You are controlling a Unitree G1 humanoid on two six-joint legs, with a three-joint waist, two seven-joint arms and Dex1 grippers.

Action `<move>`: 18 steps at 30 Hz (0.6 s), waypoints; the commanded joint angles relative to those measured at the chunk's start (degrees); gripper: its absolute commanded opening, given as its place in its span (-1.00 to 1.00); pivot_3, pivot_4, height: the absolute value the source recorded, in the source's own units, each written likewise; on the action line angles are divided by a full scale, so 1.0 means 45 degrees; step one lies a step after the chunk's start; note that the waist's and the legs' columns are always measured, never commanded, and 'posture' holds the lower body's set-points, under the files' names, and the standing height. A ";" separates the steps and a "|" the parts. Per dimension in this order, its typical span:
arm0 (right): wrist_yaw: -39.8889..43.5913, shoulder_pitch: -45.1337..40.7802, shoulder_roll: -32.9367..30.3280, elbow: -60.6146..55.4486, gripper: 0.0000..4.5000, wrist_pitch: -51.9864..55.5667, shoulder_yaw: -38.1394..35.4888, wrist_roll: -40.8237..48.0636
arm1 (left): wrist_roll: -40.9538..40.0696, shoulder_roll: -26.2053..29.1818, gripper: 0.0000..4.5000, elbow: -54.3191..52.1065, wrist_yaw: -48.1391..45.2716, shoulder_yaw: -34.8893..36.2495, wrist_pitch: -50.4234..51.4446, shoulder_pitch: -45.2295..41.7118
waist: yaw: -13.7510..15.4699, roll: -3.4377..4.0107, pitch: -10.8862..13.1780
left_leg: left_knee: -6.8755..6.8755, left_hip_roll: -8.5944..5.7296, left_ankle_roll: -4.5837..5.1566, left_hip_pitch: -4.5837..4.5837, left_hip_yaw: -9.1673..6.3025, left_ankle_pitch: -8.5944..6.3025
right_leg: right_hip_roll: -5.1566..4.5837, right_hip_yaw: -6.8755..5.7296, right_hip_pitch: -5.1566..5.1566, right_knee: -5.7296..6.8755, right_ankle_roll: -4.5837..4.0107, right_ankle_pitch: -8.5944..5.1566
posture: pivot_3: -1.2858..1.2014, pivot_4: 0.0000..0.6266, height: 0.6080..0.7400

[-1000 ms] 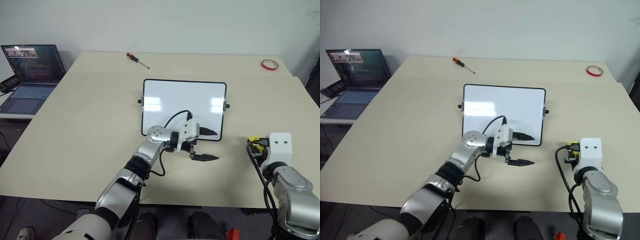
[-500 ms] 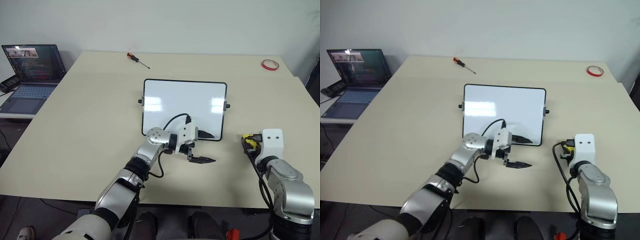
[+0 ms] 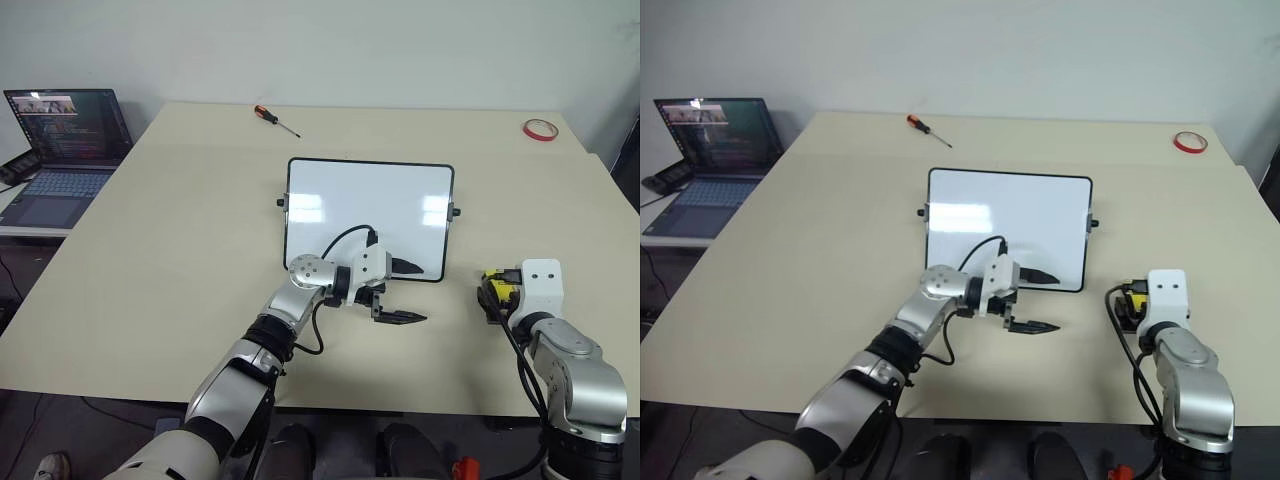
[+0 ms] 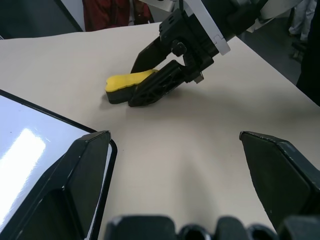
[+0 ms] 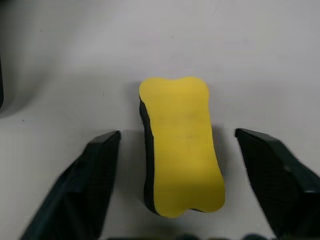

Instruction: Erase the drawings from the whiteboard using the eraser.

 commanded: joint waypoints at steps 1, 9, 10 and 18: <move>-0.0199 -0.0020 -0.0209 -0.0302 0.99 -0.0273 -0.0266 0.0141 | -0.0011 -0.0074 1.00 -0.0523 0.0016 0.0110 -0.0033 -0.0097 | 0.0000 0.0000 0.0000 | 0.0000 0.0000 0.0000 0.0000 0.0001 0.0000 | 0.0000 0.0000 0.0000 0.0000 0.0000 0.0000 | 0.03 -0.52 1.00; -0.0557 0.0382 0.0103 -0.2256 0.99 -0.0226 -0.1029 0.0433 | -0.0077 0.0998 1.00 -0.3047 0.1673 0.1063 0.1530 0.0796 | -0.0063 0.0009 -0.0005 | 0.0000 0.0013 0.0000 0.0002 -0.0009 0.0000 | 0.0000 0.0007 -0.0001 0.0004 0.0000 0.0000 | 0.03 -0.52 1.00; -0.0612 0.0508 0.0163 -0.2739 0.99 -0.0184 -0.1238 0.0505 | -0.0201 0.1249 1.00 -0.3981 0.2286 0.1443 0.2278 0.1162 | -0.0103 0.0016 -0.0009 | -0.0003 0.0027 0.0000 -0.0001 -0.0012 0.0000 | 0.0001 0.0017 -0.0012 0.0010 0.0000 0.0000 | 0.03 -0.52 1.00; -0.0838 0.1970 0.0429 -0.5018 0.99 -0.1133 -0.2205 0.0562 | -0.0023 0.1633 1.00 -1.0058 0.6954 0.3398 0.6343 0.4276 | 0.0059 0.0029 -0.0019 | 0.0021 0.0048 -0.0001 -0.0009 -0.0023 0.0002 | -0.0008 0.0019 -0.0006 0.0023 0.0000 0.0001 | 0.03 -0.52 1.00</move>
